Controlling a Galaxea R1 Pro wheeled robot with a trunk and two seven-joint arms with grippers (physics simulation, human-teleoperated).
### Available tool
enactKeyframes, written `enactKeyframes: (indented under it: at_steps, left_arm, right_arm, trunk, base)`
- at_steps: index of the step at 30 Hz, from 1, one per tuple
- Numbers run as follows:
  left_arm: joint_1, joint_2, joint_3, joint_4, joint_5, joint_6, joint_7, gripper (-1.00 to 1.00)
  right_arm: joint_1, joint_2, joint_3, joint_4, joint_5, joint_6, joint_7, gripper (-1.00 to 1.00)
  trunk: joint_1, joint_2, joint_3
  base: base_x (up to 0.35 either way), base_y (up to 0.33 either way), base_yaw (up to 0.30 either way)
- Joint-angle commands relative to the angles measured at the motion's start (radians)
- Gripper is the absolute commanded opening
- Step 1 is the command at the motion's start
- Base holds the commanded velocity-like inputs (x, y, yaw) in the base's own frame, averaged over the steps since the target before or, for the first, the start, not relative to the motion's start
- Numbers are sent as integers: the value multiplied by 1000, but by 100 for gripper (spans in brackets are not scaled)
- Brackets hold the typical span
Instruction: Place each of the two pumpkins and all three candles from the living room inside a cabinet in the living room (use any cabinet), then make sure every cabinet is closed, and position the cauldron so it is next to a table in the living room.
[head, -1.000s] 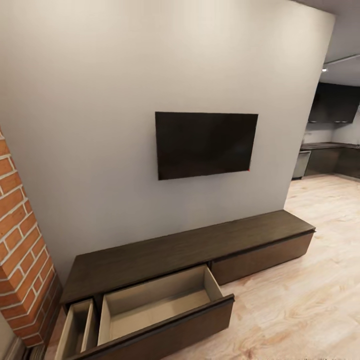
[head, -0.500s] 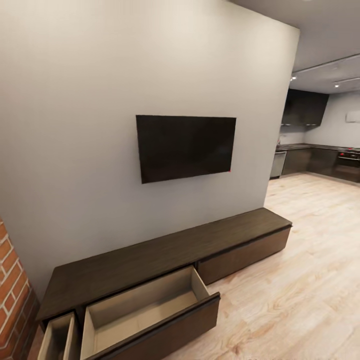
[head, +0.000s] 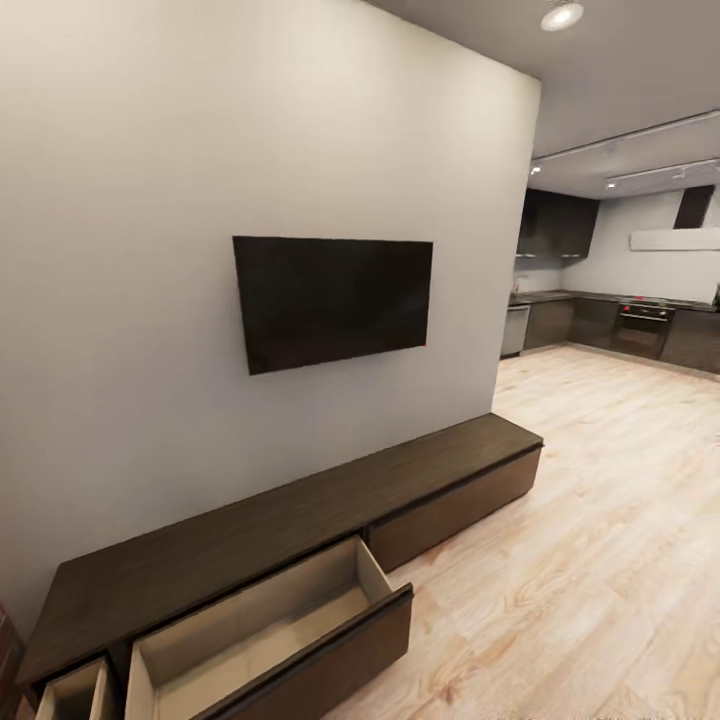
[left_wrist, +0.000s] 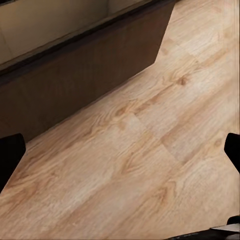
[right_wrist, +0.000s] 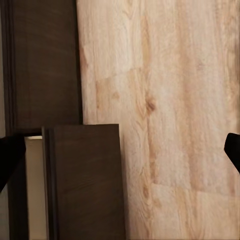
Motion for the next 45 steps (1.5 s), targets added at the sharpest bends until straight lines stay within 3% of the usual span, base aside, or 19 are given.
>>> enactKeyframes:
  at_steps: [1, 8, 16, 45]
  left_arm:
    - [0, 0, -5, 0, -1, -2, -1, 100]
    - [0, 1, -16, 1, -2, -1, -2, 100]
    - [0, 2, -53, 3, -2, 0, -1, 100]
    - [0, 0, -59, 43, -1, -1, 1, 100]
  right_arm:
    - [-1, 2, -3, 0, -10, 9, 3, 100]
    - [-1, 6, -3, 0, -9, 8, 3, 100]
    - [-1, 9, -2, 1, -7, 7, 3, 100]
    - [-1, 12, 1, -1, -4, 7, 4, 100]
  trunk:
    - [0, -1, 0]
    - [0, -1, 8]
    - [0, -1, 18]
    - [0, -1, 49]
  base:
    - [0, 0, -217]
    - [0, 0, -210]
    - [0, 0, -197]
    - [0, 0, -162]
